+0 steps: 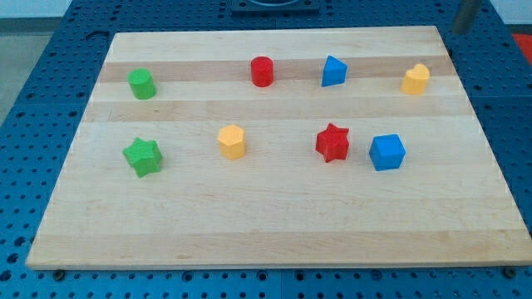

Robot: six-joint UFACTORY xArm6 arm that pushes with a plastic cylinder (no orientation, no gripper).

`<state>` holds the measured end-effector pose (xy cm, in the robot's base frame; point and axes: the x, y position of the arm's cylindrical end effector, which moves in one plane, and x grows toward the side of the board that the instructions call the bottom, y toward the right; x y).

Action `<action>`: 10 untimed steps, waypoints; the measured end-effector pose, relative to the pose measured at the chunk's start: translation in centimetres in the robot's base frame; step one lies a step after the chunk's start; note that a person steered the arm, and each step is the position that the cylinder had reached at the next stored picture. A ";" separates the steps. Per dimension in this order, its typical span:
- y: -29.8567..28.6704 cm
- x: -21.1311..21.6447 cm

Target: Move the blue triangle towards upside of yellow heart

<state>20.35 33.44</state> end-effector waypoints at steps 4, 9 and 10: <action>-10.7 3.7; -28.0 8.7; -27.8 9.7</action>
<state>30.08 5.61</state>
